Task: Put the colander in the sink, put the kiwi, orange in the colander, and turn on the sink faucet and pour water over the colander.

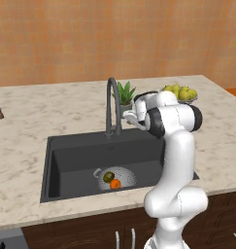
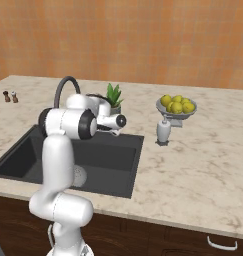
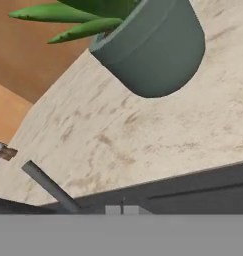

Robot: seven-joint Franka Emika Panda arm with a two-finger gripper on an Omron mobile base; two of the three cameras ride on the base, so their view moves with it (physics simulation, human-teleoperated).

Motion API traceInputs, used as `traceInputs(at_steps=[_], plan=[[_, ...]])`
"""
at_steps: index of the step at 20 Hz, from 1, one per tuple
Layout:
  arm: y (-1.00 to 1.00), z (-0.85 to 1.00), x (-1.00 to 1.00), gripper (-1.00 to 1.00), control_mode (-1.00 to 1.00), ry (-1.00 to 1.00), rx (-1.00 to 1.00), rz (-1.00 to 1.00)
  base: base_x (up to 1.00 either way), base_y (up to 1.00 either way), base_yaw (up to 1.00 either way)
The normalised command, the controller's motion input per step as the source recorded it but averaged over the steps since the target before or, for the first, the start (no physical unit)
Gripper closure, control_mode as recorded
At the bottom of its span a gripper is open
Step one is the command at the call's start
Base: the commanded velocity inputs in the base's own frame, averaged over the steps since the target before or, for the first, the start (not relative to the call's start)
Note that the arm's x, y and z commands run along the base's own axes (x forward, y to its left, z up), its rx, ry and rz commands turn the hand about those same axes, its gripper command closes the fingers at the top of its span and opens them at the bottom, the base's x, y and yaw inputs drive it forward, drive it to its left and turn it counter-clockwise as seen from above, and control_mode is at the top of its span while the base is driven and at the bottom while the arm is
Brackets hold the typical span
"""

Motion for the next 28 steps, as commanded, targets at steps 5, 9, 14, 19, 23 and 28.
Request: traceInputs(at_steps=[5,9,14,19,23,28], plan=[[0.00,0.76,-0.20,1.00,-1.00,-0.09,0.10,0.00,0.00,0.00,0.00],[0.00,0.48,-0.05,1.00,-1.00,0.00,0.06,0.00,0.00,0.00,0.00],[0.00,0.36,-0.08,1.00,-1.00,0.00,0.03,0.02,0.00,0.00,0.00],[0.05,0.02,-0.26,1.00,-1.00,0.07,0.07,0.03,0.00,0.00,0.00],[0.06,0.00,-0.19,1.00,-1.00,0.17,0.22,0.01,0.00,0.00,0.00],[0.14,0.00,-0.16,1.00,-1.00,0.11,0.20,0.00,0.00,0.00,0.00]])
